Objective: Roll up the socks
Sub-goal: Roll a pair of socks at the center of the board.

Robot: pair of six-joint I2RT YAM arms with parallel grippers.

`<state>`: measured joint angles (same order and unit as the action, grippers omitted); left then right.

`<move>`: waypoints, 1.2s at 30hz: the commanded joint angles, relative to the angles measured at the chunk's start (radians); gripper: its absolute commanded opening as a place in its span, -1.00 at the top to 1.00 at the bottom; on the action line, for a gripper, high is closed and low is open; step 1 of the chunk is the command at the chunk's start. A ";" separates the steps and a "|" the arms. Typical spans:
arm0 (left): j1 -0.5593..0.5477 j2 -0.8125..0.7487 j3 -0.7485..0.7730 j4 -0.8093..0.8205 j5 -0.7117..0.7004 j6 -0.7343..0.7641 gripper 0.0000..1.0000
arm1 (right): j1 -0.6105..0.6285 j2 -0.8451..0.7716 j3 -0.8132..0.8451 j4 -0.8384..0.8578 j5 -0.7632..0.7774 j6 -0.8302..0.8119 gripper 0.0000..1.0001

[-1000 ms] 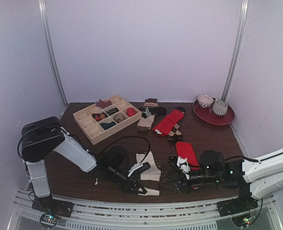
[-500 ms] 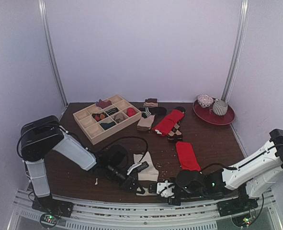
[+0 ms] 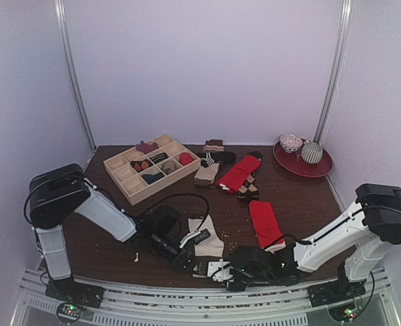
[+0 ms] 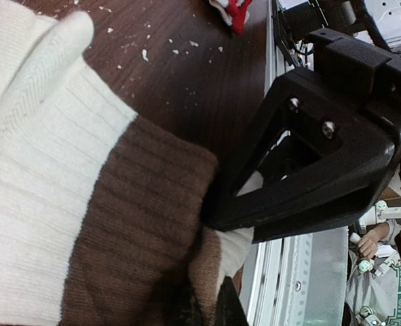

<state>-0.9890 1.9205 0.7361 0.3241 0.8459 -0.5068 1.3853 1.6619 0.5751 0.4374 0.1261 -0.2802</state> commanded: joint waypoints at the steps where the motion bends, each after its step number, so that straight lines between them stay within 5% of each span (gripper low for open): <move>1: 0.006 0.048 -0.054 -0.163 -0.058 0.011 1.00 | -0.005 0.050 0.023 -0.060 0.044 0.067 0.75; 5: 0.006 -0.027 -0.048 -0.179 -0.142 0.090 0.70 | -0.043 0.028 0.000 -0.074 -0.083 0.189 0.92; 9: 0.007 -0.153 -0.043 -0.174 -0.307 0.186 0.17 | -0.121 -0.038 -0.036 -0.065 -0.327 0.325 0.93; 15: 0.006 -0.321 -0.102 -0.022 -0.435 0.296 -0.12 | -0.298 0.037 0.003 -0.142 -0.692 0.486 0.93; 23: -0.037 -0.391 -0.220 0.242 -0.358 0.478 -0.15 | -0.425 0.231 0.115 -0.324 -0.895 0.572 0.93; 36: -0.064 -0.162 -0.088 0.130 -0.317 0.600 -0.07 | -0.486 0.318 0.156 -0.409 -0.980 0.593 0.92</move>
<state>-1.0412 1.7229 0.6098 0.4690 0.4988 0.0357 0.9047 1.8984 0.7826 0.2741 -0.9195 0.2996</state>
